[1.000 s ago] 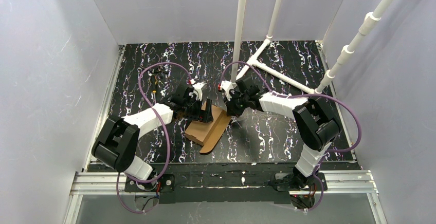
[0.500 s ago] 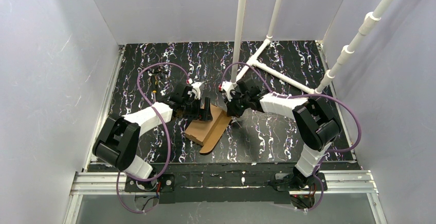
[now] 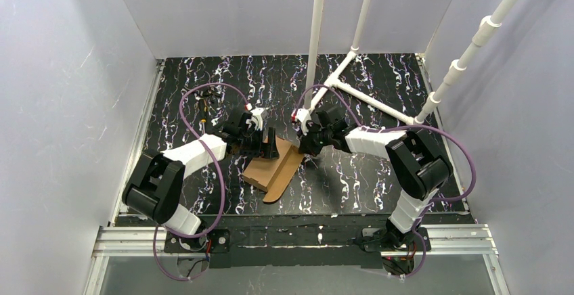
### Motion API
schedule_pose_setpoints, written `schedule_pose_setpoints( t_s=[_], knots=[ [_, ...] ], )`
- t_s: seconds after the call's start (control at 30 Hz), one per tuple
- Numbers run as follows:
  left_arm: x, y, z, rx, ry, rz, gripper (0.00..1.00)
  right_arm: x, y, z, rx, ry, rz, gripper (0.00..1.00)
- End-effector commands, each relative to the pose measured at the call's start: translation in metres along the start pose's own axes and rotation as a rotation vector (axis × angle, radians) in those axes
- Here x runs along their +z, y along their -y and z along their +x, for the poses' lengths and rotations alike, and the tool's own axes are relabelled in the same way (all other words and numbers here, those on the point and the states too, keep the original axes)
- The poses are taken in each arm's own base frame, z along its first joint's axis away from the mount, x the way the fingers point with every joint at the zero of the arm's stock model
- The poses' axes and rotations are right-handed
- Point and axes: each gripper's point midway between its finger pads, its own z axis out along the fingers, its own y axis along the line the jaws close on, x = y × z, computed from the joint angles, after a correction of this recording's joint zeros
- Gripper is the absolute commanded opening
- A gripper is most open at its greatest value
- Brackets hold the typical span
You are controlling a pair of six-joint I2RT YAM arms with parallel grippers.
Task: Fold the paper box
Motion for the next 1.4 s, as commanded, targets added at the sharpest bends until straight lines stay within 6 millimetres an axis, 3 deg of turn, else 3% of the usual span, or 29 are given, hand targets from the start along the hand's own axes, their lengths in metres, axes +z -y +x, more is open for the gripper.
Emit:
schedule_pose_setpoints(
  t_s=[0.0, 0.13, 0.47, 0.97, 1.37],
  knots=[
    [0.004, -0.013, 0.016, -0.018, -0.058, -0.045, 0.82, -0.001, -0.014, 0.013, 0.016, -0.003, -0.038, 0.01],
    [0.005, -0.012, 0.016, -0.021, -0.058, -0.03, 0.82, -0.001, -0.015, 0.013, 0.015, 0.002, -0.043, 0.01],
    [0.005, -0.003, 0.016, 0.002, -0.065, 0.028, 0.82, -0.002, -0.009, -0.009, -0.015, -0.005, -0.029, 0.01],
    [0.006, 0.002, 0.016, 0.001, -0.072, 0.056, 0.82, 0.001, -0.021, -0.018, -0.122, -0.062, -0.005, 0.01],
    [0.006, 0.011, 0.015, 0.018, -0.077, 0.108, 0.81, 0.004, -0.022, -0.031, -0.082, -0.084, -0.023, 0.01]
  ],
)
